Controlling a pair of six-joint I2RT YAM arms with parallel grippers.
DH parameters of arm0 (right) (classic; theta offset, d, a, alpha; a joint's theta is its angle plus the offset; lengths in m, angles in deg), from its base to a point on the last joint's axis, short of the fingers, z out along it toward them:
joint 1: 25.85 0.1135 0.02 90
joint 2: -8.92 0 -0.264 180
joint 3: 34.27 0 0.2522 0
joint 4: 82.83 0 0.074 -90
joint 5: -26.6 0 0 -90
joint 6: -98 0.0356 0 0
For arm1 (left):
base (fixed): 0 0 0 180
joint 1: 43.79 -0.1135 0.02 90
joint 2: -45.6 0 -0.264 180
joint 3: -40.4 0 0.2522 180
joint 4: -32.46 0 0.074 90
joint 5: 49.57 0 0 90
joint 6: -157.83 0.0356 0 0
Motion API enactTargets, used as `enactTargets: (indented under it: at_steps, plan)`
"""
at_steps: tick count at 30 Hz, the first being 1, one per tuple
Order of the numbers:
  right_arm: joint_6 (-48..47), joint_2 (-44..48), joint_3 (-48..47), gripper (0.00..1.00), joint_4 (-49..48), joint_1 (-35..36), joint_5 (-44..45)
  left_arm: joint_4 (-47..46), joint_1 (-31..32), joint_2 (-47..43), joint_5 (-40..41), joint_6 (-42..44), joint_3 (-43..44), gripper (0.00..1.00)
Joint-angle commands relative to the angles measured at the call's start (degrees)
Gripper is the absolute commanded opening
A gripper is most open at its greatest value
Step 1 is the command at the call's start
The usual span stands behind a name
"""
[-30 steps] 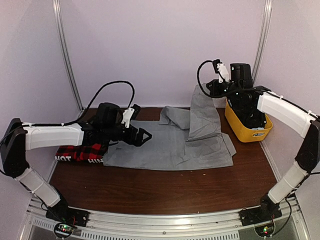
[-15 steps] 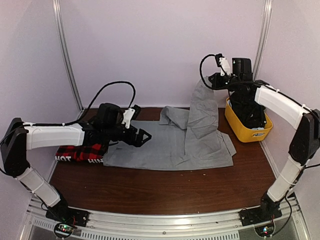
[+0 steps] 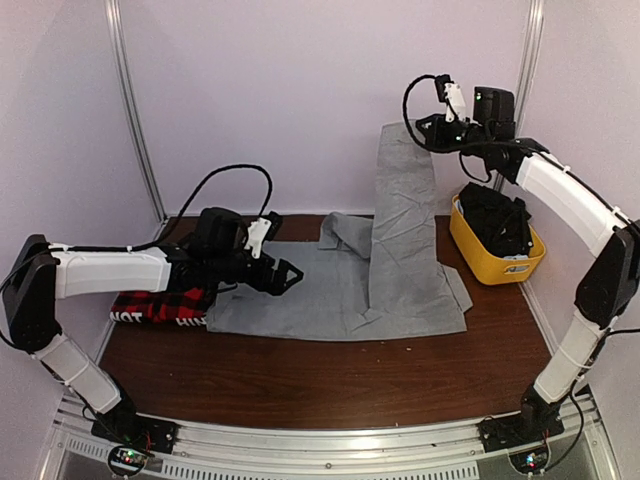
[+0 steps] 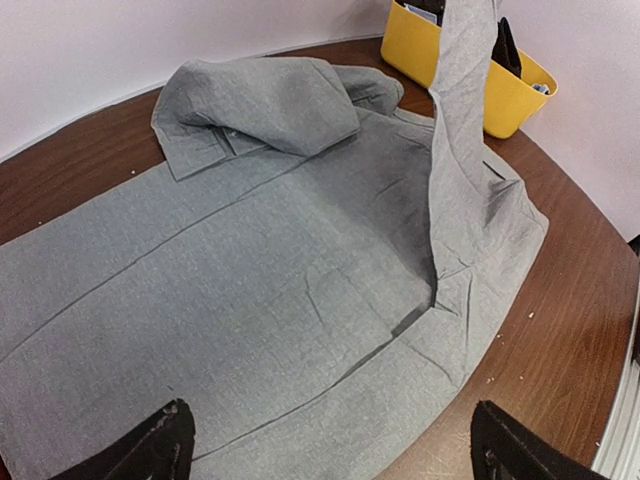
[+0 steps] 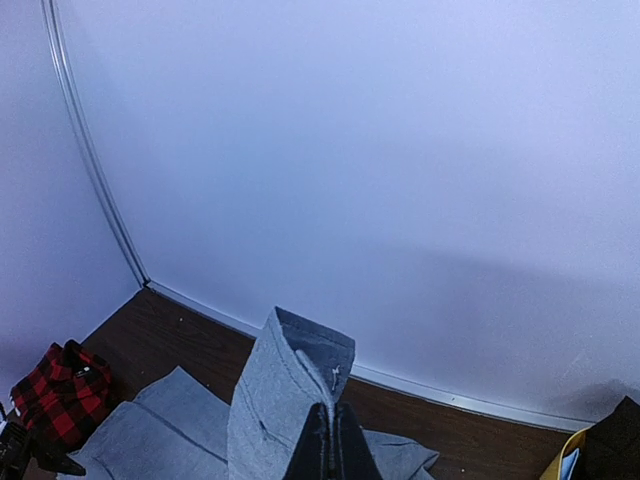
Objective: Fold and stack the long sleeve shirts
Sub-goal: Fold the sleeve of the 1/3-folded shirt.
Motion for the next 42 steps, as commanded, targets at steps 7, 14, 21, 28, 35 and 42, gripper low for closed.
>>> enactTargets:
  at_steps: [7, 14, 21, 28, 35, 42]
  plan:
    - [4.8, 5.4, 17.2, 0.00, -6.1, 1.2, -6.1, -1.9, -0.2, 0.8, -0.1, 0.3, 1.7, 0.98]
    - [7.7, 12.0, 31.5, 0.00, -10.9, 6.4, -4.5, -2.6, -0.2, 0.8, -2.0, -2.4, 2.5, 0.98]
    - [12.7, 16.3, 43.7, 0.00, -16.6, 15.4, -1.0, -3.9, -0.2, 0.1, -6.4, -9.5, 2.5, 0.97]
    - [18.6, 18.2, 52.7, 0.00, -24.6, 22.9, 3.2, -9.8, -0.2, -1.8, -11.2, -21.6, -1.4, 0.98]
    - [23.2, 13.6, 54.2, 0.00, -28.6, 29.4, 7.3, -9.7, -0.2, -6.2, -6.7, -26.6, -6.7, 0.98]
    - [24.4, 11.9, 47.0, 0.00, -24.5, 31.4, 19.0, -6.4, -0.2, -9.0, -3.4, -25.6, -7.6, 0.98]
